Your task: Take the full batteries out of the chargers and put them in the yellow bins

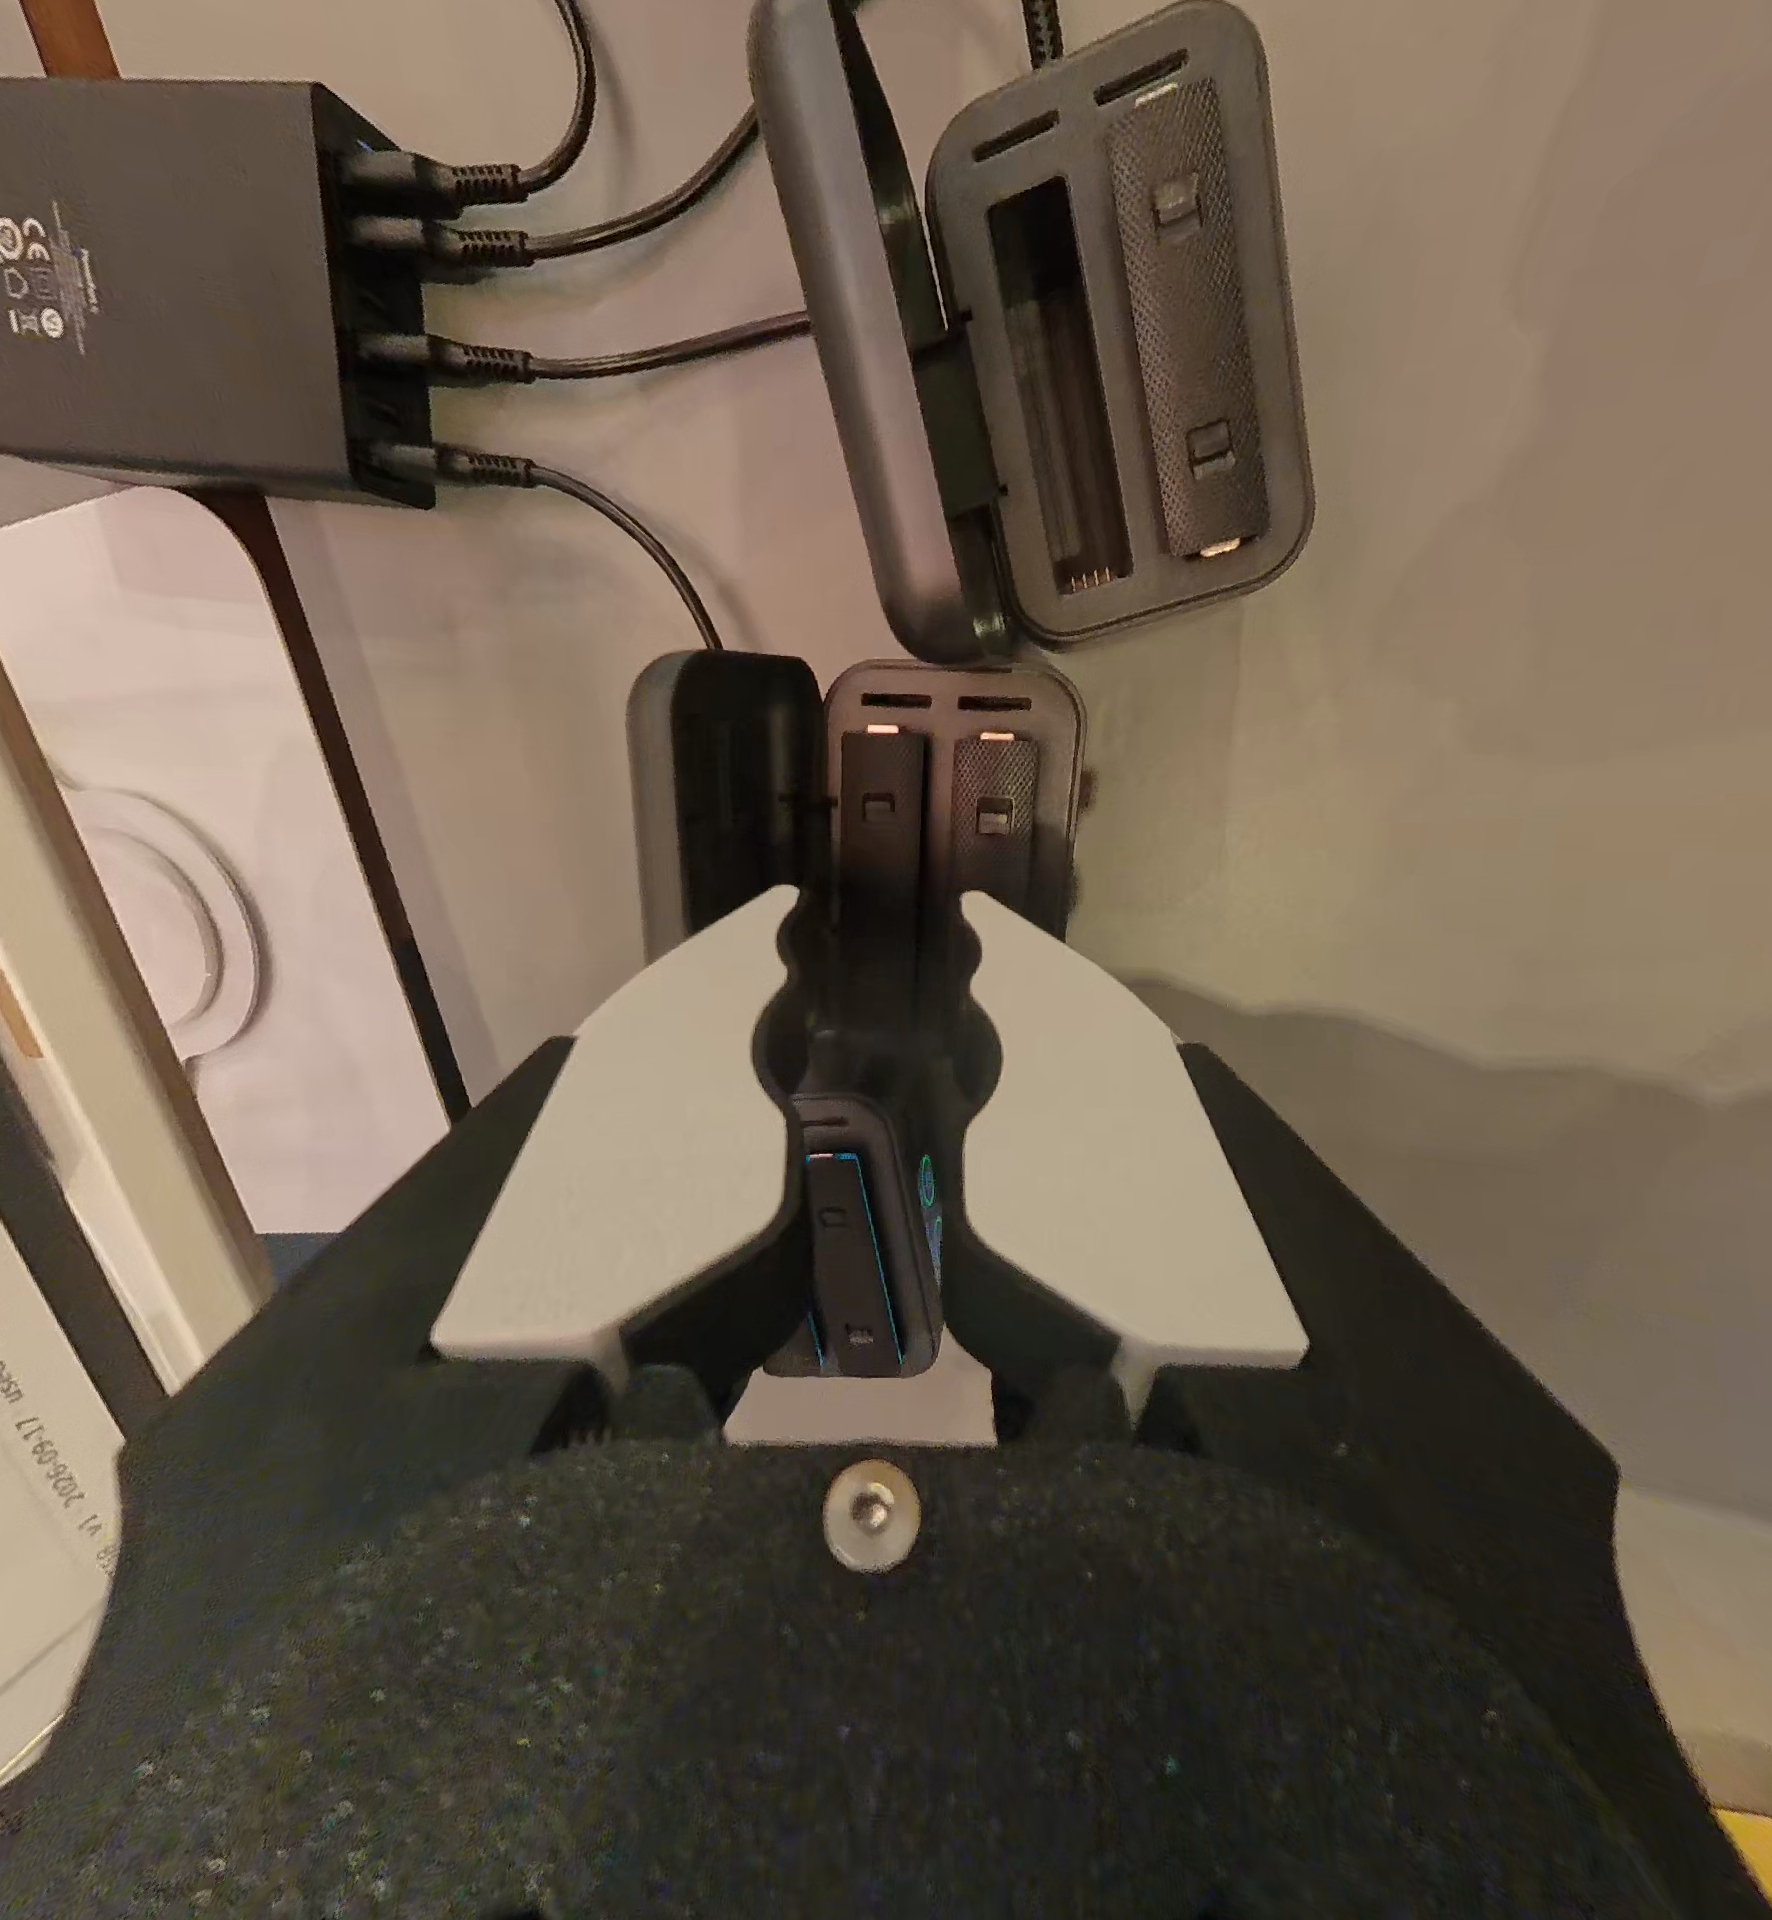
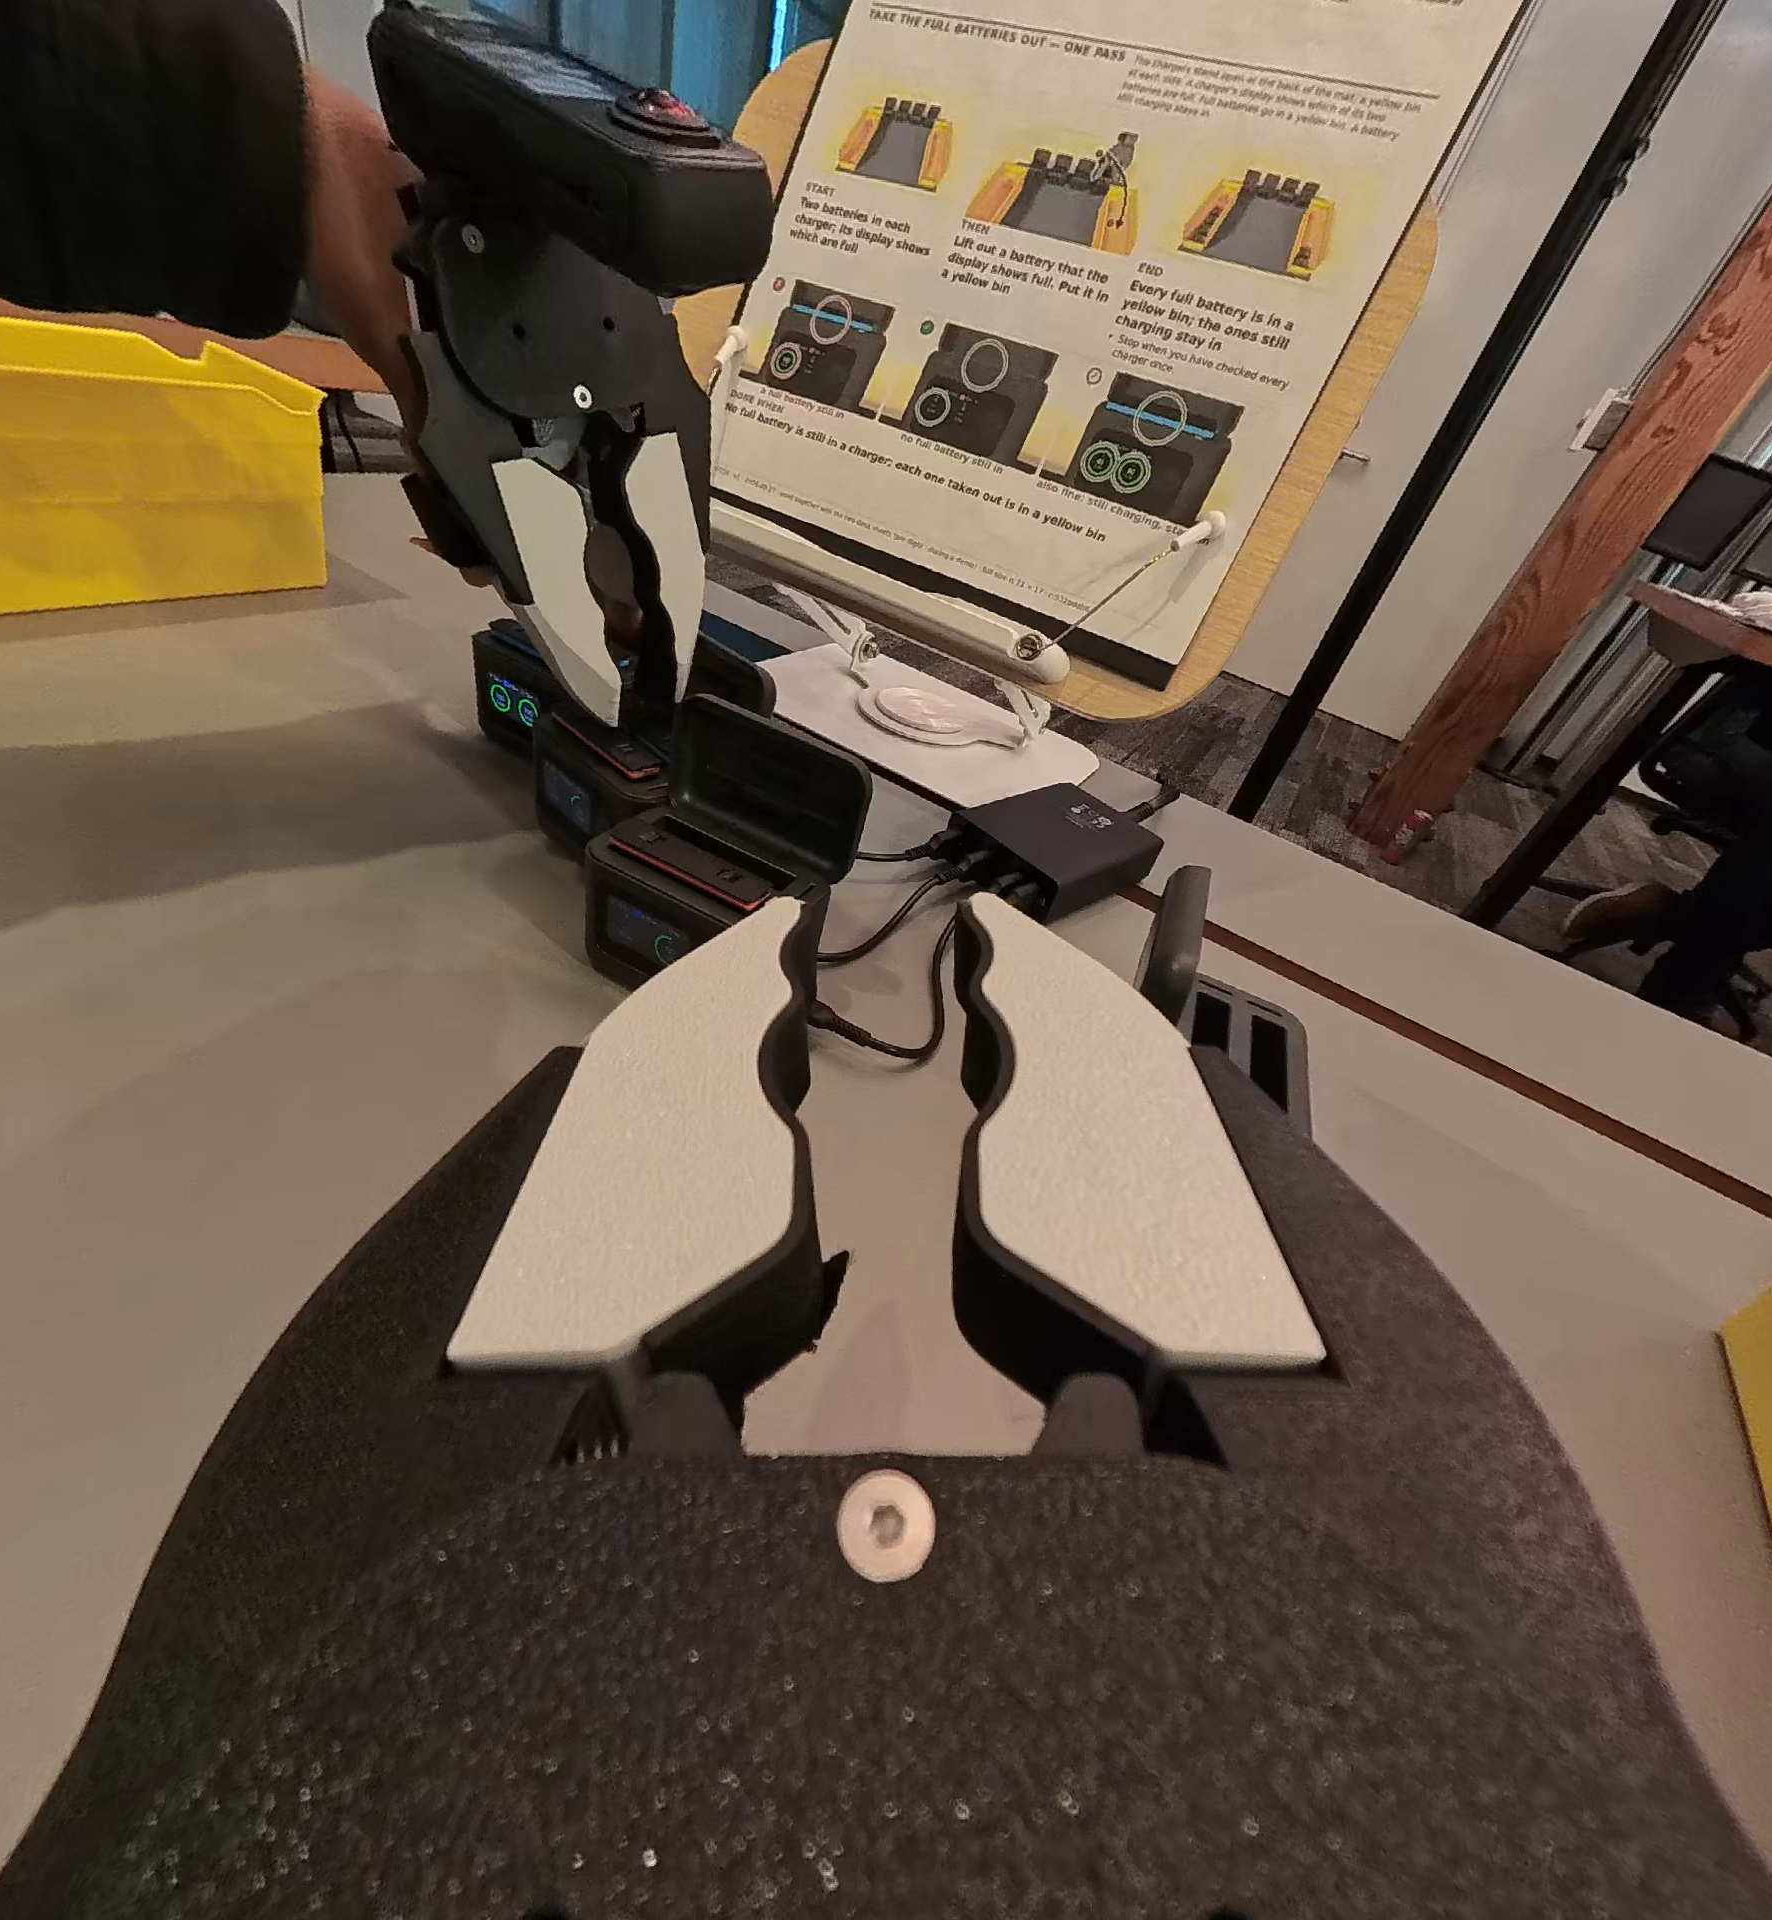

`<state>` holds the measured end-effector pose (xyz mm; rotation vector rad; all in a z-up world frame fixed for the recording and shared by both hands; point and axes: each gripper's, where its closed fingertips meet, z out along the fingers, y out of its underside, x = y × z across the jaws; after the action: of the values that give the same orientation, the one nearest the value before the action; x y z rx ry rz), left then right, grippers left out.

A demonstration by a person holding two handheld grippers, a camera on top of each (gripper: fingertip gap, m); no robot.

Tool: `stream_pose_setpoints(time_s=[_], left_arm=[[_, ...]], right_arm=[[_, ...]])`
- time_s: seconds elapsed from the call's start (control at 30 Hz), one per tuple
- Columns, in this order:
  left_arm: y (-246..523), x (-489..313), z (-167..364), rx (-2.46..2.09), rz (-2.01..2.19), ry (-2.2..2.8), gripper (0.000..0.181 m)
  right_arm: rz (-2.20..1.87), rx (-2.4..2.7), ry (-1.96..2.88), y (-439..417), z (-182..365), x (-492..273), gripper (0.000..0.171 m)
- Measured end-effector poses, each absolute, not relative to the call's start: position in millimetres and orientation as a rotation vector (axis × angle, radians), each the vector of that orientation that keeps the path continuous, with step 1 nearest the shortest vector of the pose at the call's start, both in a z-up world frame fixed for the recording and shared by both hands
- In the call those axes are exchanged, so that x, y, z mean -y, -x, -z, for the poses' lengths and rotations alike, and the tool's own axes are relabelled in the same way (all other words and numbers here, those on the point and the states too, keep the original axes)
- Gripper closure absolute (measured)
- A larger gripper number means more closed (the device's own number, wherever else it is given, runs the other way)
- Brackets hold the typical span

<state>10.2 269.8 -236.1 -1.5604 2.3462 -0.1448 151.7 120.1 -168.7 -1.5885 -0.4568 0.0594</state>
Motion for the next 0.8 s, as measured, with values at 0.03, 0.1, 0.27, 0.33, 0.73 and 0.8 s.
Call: stream_pose_setpoints(time_s=[0.03,0.1,0.27,0.33,0.73,0.8], left_arm=[[-9.7,-269.9,236.1,-2.344,0.146,1.567,0.159],[-9.6,-271.1,235.1,-2.330,0.146,1.580,0.167],[-9.5,-275.6,236.6,-2.306,0.084,1.602,0.181],[-9.4,-277.2,238.5,-2.296,0.055,1.618,0.181],[-8.3,-276.8,239.8,-2.391,-0.150,1.608,0.181],[-8.4,-276.8,240.0,-2.411,-0.182,1.604,0.181]], right_arm=[[-0.060,0.457,1.588,-151.6,168.7,-120.0,0.146],[-0.060,0.458,1.588,-151.6,168.6,-119.9,0.146],[-0.061,0.461,1.590,-151.1,169.2,-119.7,0.146],[-0.060,0.461,1.590,-151.2,169.2,-119.6,0.146],[-0.065,0.466,1.594,-149.3,170.8,-119.3,0.146],[-0.064,0.466,1.594,-149.4,170.7,-119.1,0.146]])
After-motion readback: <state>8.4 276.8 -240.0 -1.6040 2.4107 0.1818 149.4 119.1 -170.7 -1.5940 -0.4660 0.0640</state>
